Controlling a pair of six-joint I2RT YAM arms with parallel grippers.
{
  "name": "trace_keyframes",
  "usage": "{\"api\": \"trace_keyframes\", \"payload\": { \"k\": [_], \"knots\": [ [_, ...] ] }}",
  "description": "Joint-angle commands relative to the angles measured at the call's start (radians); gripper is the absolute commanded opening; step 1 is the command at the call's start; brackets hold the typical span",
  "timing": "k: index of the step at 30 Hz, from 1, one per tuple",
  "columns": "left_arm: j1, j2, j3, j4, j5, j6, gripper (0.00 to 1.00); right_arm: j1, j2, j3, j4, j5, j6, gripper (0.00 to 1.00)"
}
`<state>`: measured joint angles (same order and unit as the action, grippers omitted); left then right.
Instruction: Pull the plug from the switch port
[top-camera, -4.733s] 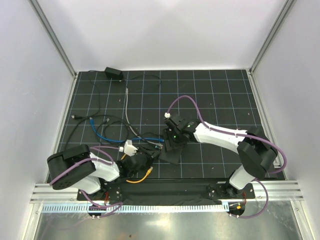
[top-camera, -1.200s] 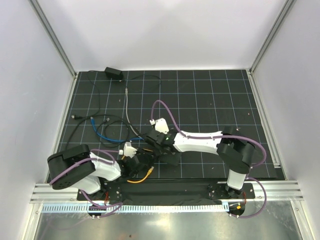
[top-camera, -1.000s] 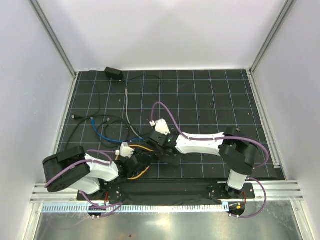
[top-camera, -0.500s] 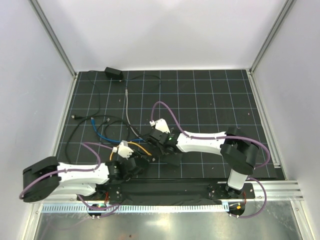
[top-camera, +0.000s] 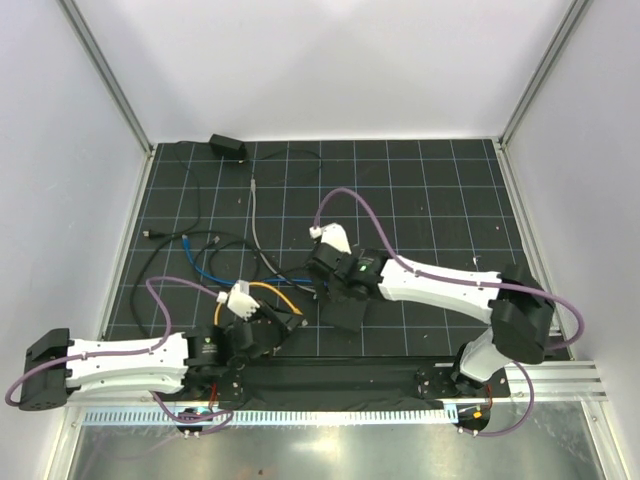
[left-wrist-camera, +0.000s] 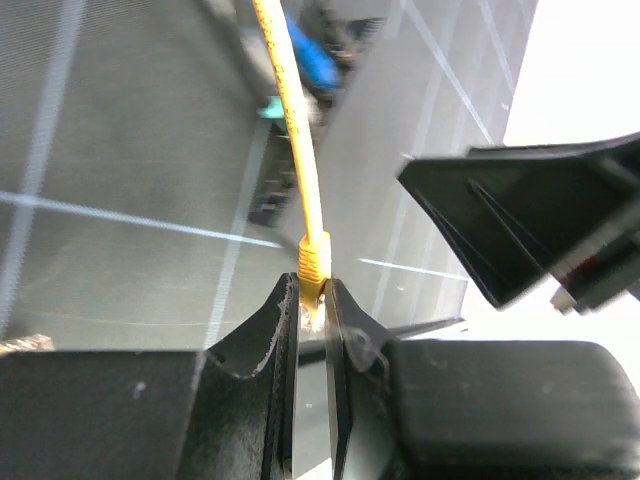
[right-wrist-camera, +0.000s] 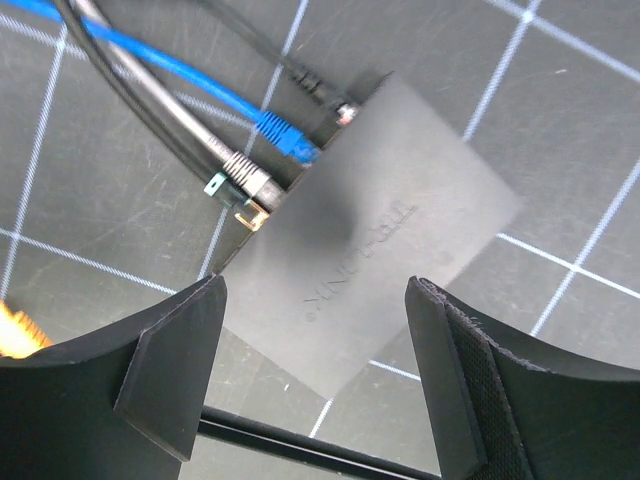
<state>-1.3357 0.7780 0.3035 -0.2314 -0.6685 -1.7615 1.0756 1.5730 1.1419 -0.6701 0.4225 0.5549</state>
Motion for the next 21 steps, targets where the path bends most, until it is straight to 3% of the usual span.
{"api": "trace_keyframes", "payload": {
  "k": [1, 8, 10, 16, 21],
  "knots": [
    [-0.006, -0.019, 0.106, -0.016, -0.052, 0.164, 0.00, -0.035, -0.079, -0.014, -0.020, 0.016, 0.000, 0.80],
    [0.007, 0.033, 0.305, -0.086, -0.120, 0.401, 0.00, -0.098, -0.179, -0.065, -0.043, 0.005, -0.006, 0.80],
    [0.047, 0.053, 0.345, -0.072, -0.080, 0.510, 0.00, -0.103, -0.197, -0.064, -0.057, 0.021, -0.007, 0.80],
    [0.309, 0.119, 0.462, -0.033, 0.217, 0.648, 0.00, -0.109, -0.244, -0.071, -0.092, 0.028, 0.005, 0.80],
    [0.544, 0.323, 0.632, -0.022, 0.538, 0.773, 0.00, -0.114, -0.269, -0.091, -0.126, 0.039, 0.043, 0.80]
  ]
}}
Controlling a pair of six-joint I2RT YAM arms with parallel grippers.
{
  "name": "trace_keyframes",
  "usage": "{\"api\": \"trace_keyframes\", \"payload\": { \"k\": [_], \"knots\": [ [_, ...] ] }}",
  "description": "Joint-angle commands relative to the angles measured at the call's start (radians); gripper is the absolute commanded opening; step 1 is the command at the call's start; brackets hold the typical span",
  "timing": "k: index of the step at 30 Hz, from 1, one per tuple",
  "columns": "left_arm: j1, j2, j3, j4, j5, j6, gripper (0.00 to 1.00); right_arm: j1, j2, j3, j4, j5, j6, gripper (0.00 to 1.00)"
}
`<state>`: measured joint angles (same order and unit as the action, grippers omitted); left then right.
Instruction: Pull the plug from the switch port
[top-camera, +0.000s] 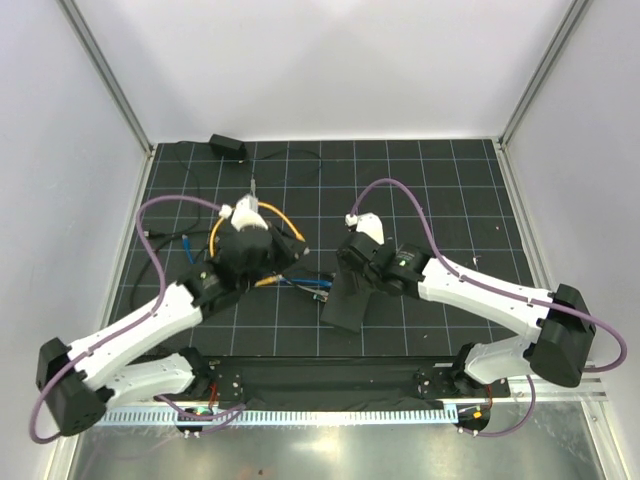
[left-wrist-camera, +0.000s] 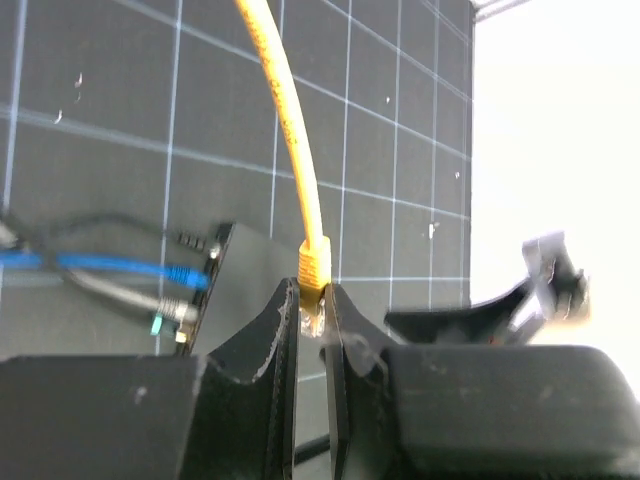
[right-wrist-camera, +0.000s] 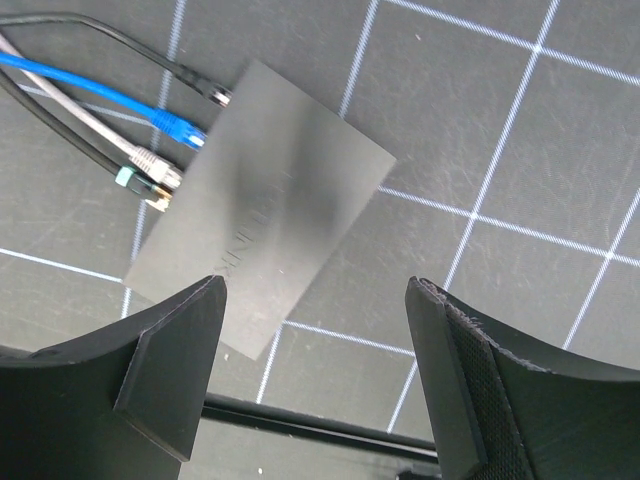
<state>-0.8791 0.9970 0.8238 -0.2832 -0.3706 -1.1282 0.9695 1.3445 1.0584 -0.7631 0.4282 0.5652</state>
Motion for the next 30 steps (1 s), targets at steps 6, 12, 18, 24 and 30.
{"api": "trace_keyframes", "payload": {
  "k": [6, 12, 18, 24, 30],
  "knots": [
    [0.212, 0.461, 0.441, -0.016, 0.476, 0.237, 0.00, -0.012, -0.068, -0.032, -0.071, 0.044, 0.078, 0.81],
    [0.239, 0.738, 0.696, 0.030, 0.619, 0.243, 0.00, -0.012, -0.169, -0.113, -0.108, 0.046, 0.149, 0.80],
    [0.233, 1.060, 0.908, 0.116, 0.746, 0.208, 0.00, -0.014, -0.260, -0.199, -0.127, 0.046, 0.209, 0.80],
    [0.215, 1.343, 1.193, 0.134, 0.780, 0.196, 0.00, -0.014, -0.281, -0.221, -0.139, 0.031, 0.223, 0.80],
    [0.212, 1.554, 1.448, 0.062, 0.817, 0.188, 0.00, -0.014, -0.268, -0.245, -0.111, -0.031, 0.205, 0.81]
  ]
}}
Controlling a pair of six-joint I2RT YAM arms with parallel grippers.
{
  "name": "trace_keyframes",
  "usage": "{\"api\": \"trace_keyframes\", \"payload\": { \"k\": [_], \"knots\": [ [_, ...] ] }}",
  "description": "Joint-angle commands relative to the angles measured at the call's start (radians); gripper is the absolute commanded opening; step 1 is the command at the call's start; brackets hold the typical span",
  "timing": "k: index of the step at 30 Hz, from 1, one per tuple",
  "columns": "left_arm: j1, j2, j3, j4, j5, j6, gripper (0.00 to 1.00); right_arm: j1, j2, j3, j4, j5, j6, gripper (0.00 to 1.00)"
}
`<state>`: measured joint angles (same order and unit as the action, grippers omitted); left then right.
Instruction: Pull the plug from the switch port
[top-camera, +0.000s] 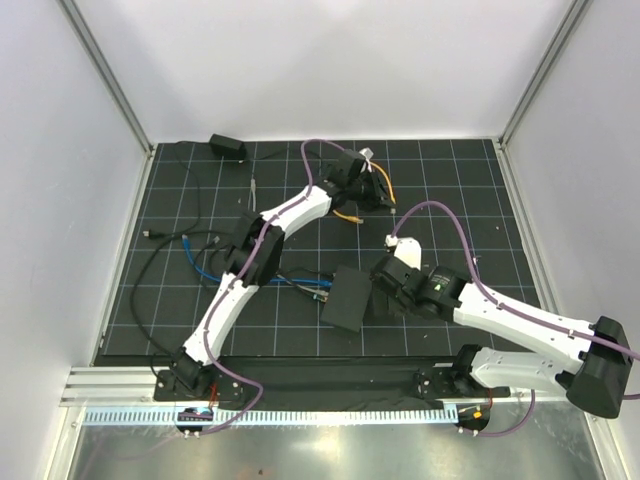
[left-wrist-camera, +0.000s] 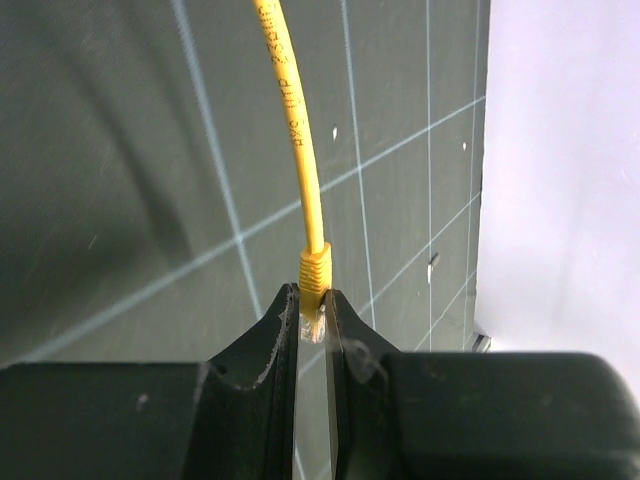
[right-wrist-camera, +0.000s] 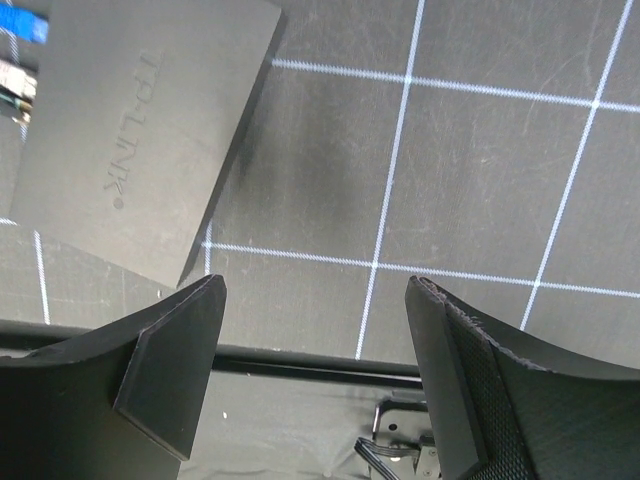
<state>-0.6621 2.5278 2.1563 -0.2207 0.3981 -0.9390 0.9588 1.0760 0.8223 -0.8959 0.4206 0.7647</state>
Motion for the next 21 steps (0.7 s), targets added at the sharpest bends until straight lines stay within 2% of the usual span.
{"api": "trace_keyframes", "payload": {
  "k": [1, 3, 4, 7, 8, 10, 12, 15, 17, 18, 21],
  "knots": [
    [0.001, 0.034, 0.140, -0.003, 0.047, -0.003, 0.00, -0.003, 0.007, -0.011, 0.022, -0.028, 0.004, 0.81],
    [0.013, 0.043, 0.149, -0.005, 0.051, -0.018, 0.04, -0.003, 0.028, -0.009, 0.020, -0.029, 0.001, 0.81],
    [0.024, 0.042, 0.145, 0.003, 0.059, -0.021, 0.16, -0.003, 0.033, -0.006, 0.018, -0.029, 0.002, 0.82],
    [0.044, 0.011, 0.128, 0.003, 0.074, -0.011, 0.38, -0.003, 0.038, 0.005, 0.034, -0.037, -0.002, 0.83],
    [0.056, -0.001, 0.119, 0.001, 0.077, -0.006, 0.41, -0.003, 0.035, 0.006, 0.040, -0.043, -0.005, 0.90],
    [0.064, -0.029, 0.116, 0.001, 0.091, 0.002, 0.46, -0.003, 0.026, 0.003, 0.064, -0.046, -0.010, 0.95],
    [0.074, -0.044, 0.129, -0.005, 0.114, 0.003, 0.50, -0.003, 0.025, 0.000, 0.087, -0.048, -0.018, 1.00],
    [0.094, -0.095, 0.125, -0.040, 0.148, 0.005, 0.51, -0.003, 0.053, 0.003, 0.107, -0.045, -0.038, 1.00],
    [0.101, -0.209, 0.058, -0.045, 0.131, 0.040, 0.52, -0.005, 0.094, 0.008, 0.110, -0.037, -0.048, 1.00],
    [0.102, -0.256, -0.037, -0.045, 0.095, 0.055, 0.52, -0.005, 0.110, 0.027, 0.098, -0.039, -0.054, 1.00],
    [0.102, -0.449, -0.185, -0.032, 0.042, 0.112, 0.51, -0.005, 0.153, 0.060, 0.089, -0.039, -0.062, 1.00]
  ]
}}
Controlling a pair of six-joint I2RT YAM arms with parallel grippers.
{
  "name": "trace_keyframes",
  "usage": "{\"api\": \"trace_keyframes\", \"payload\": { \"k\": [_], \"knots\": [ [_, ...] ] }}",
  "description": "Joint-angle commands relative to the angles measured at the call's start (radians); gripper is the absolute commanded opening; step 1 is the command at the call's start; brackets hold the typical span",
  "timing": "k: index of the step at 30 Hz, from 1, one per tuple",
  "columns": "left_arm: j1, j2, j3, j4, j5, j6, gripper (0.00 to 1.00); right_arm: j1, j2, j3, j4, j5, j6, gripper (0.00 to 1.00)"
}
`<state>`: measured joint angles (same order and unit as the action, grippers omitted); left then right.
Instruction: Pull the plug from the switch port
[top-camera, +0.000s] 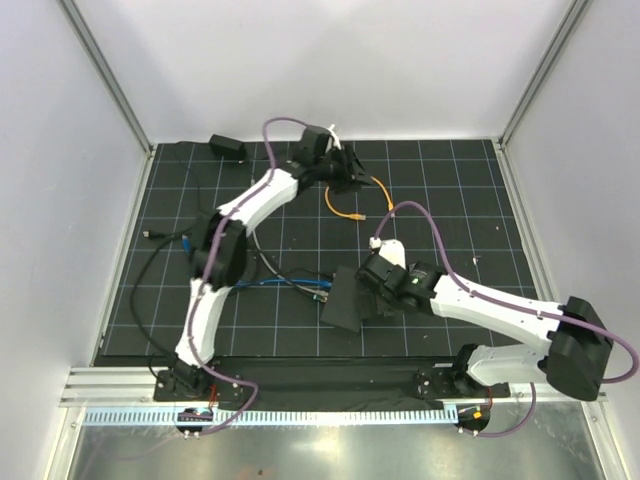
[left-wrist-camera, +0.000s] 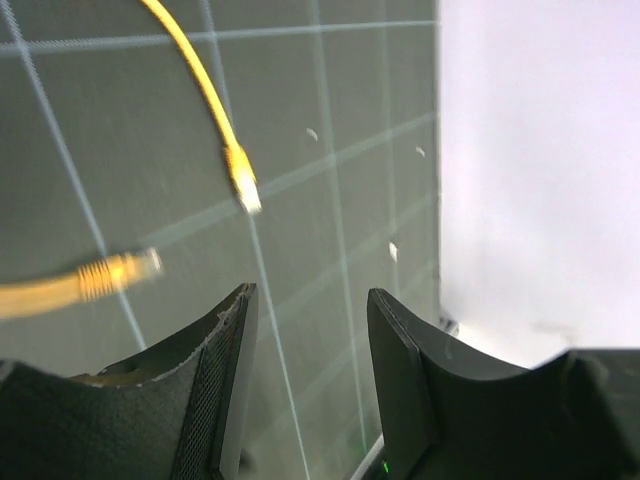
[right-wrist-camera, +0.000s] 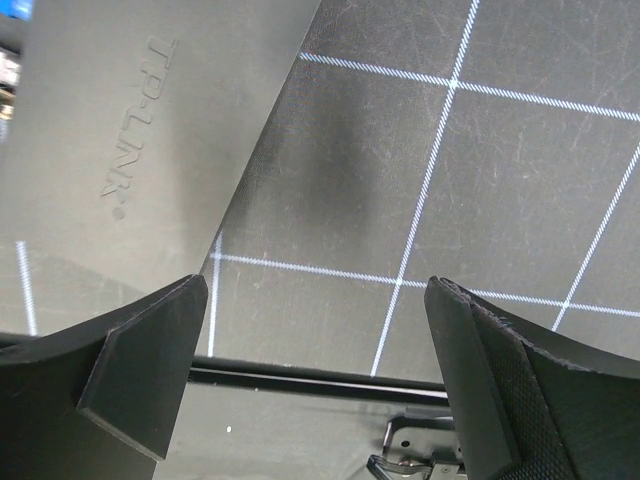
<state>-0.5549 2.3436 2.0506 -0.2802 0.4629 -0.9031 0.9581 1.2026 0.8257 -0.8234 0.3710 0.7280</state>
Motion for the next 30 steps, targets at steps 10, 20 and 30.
{"api": "trace_keyframes", "payload": {
  "k": [10, 20, 30],
  "knots": [
    [-0.005, -0.839, -0.755, 0.165, -0.090, -0.003, 0.49, -0.010, 0.034, 0.087, 0.109, -0.037, -0.085, 0.98],
    [-0.069, -1.354, -1.428, 0.421, -0.269, -0.264, 0.50, -0.018, 0.115, 0.105, 0.207, -0.116, -0.107, 0.93],
    [-0.249, -1.616, -1.799, 0.515, -0.575, -0.439, 0.64, -0.028, 0.144, 0.130, 0.219, -0.129, -0.116, 0.92]
  ]
}}
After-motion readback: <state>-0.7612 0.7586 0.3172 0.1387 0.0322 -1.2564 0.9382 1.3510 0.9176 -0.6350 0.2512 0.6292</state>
